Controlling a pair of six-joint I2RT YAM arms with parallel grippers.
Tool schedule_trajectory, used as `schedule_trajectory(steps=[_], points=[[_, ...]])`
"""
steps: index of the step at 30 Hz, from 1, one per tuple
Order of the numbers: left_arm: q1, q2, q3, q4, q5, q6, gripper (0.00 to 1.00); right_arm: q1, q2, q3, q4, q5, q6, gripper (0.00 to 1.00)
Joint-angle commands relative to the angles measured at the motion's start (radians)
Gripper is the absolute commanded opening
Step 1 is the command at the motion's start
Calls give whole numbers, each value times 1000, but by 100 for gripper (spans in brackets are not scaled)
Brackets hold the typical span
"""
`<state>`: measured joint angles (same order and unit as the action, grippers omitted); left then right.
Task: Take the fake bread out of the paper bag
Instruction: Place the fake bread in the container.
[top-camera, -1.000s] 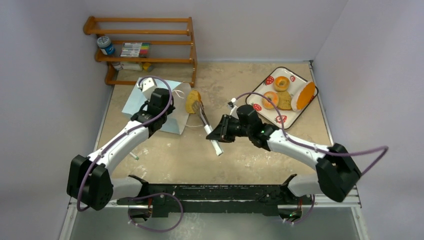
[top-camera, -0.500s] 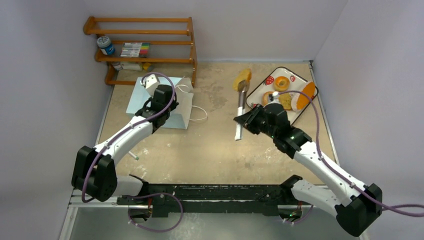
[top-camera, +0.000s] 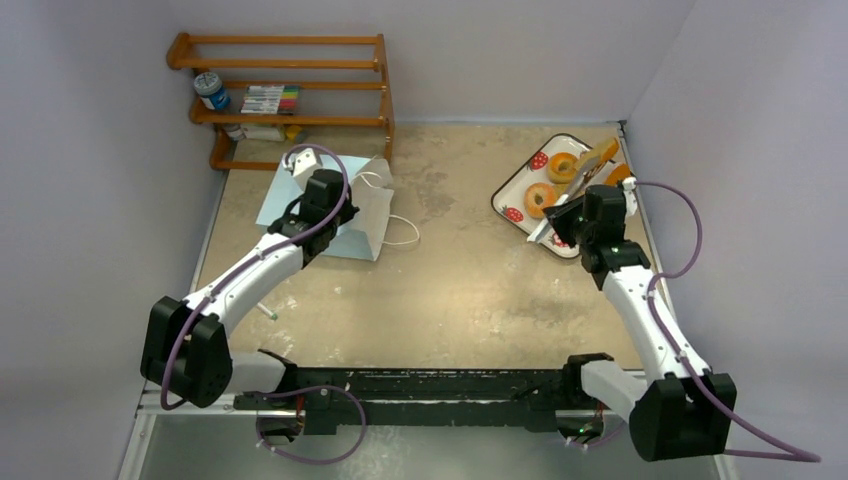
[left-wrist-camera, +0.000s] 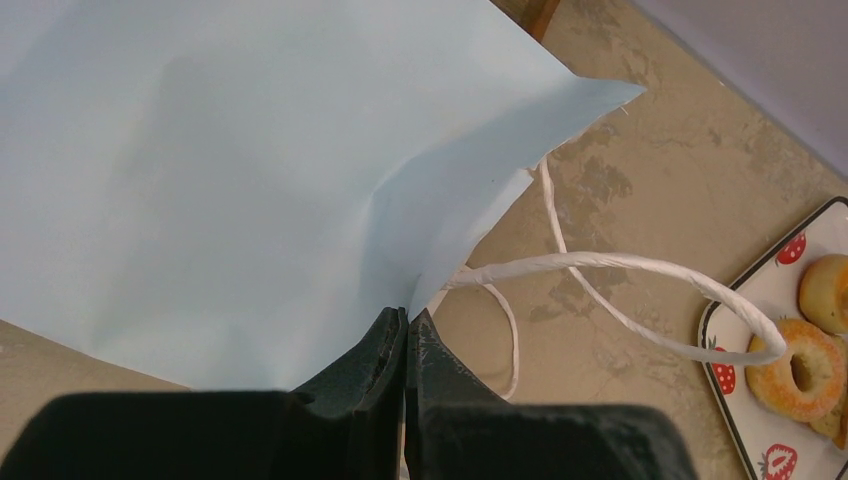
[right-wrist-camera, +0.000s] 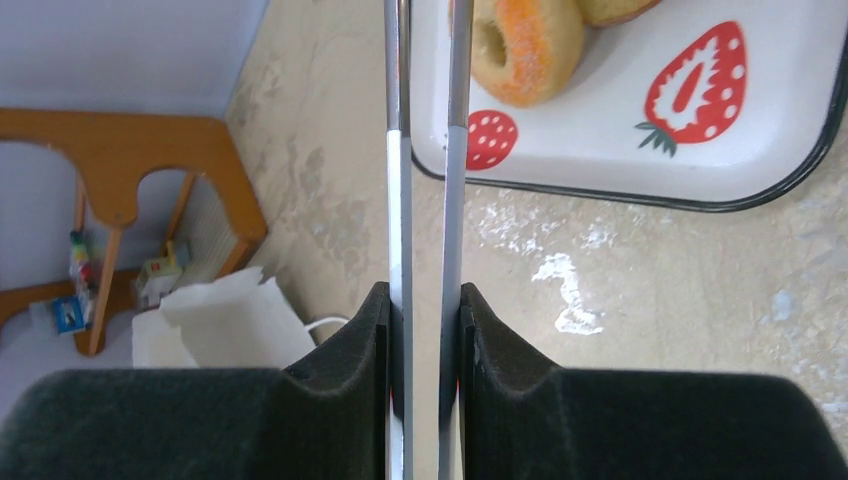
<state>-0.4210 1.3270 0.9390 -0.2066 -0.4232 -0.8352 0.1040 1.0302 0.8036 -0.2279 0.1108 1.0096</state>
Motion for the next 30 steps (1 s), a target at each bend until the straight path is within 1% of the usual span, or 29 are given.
schedule_trajectory(steps=[1, 4, 6, 11, 14, 20, 30], points=[[1, -39, 44, 17, 33, 18, 0, -68, 31, -4, 106, -62, -29, 15], [2, -38, 43, 18, 45, 18, 0, -101, 64, -23, 129, -93, -32, 21], [2, -37, 42, 19, 50, 19, 0, -115, 83, -38, 147, -116, -34, 28], [2, -34, 42, 22, 56, 19, 0, -136, 123, -59, 162, -167, -35, 40], [1, -34, 41, 27, 61, 17, 0, -139, 120, -68, 161, -179, -34, 44], [1, -33, 35, 38, 67, 10, 0, -139, 89, -69, 131, -182, -41, 45], [2, -38, 26, 48, 76, 4, 0, -139, -32, -75, 39, -162, -47, 43]])
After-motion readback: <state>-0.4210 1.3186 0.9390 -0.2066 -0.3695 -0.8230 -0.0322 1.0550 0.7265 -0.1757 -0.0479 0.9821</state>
